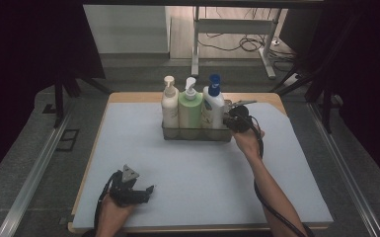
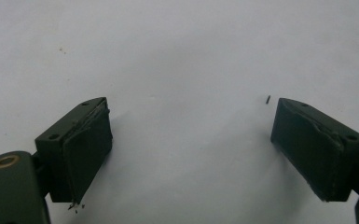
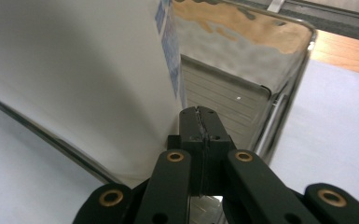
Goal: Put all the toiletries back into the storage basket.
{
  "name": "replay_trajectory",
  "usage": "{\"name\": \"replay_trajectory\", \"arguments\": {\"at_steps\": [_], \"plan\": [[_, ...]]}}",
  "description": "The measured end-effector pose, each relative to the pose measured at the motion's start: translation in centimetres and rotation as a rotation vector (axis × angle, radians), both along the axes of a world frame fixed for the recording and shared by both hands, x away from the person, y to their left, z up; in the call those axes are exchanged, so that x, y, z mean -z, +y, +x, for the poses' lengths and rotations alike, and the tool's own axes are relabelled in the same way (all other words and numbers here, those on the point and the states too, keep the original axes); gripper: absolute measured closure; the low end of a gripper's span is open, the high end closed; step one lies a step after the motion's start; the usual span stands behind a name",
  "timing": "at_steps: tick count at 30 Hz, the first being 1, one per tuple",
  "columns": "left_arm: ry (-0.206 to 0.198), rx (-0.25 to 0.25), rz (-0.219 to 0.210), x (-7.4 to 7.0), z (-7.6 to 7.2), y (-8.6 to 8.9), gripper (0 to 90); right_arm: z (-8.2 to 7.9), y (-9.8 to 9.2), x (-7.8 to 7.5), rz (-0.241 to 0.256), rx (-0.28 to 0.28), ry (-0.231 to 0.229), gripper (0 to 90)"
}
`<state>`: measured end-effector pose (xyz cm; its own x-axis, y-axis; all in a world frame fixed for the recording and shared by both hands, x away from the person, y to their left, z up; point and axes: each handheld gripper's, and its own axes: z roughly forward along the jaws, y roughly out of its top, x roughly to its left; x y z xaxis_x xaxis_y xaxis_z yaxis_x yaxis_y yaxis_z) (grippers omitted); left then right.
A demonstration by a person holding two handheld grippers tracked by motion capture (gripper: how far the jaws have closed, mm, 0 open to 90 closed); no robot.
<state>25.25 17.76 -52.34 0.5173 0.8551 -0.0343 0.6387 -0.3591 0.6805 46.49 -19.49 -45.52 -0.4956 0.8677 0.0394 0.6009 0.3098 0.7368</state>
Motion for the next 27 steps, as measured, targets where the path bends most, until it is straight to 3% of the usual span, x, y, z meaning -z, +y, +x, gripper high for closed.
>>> {"name": "replay_trajectory", "arguments": {"at_steps": [27], "plan": [[0.001, 0.0, 0.0, 0.0, 0.0, 0.0, 12.1, -0.7, 1.4, 0.1, -0.005, -0.045, 0.011, 89.4]]}}
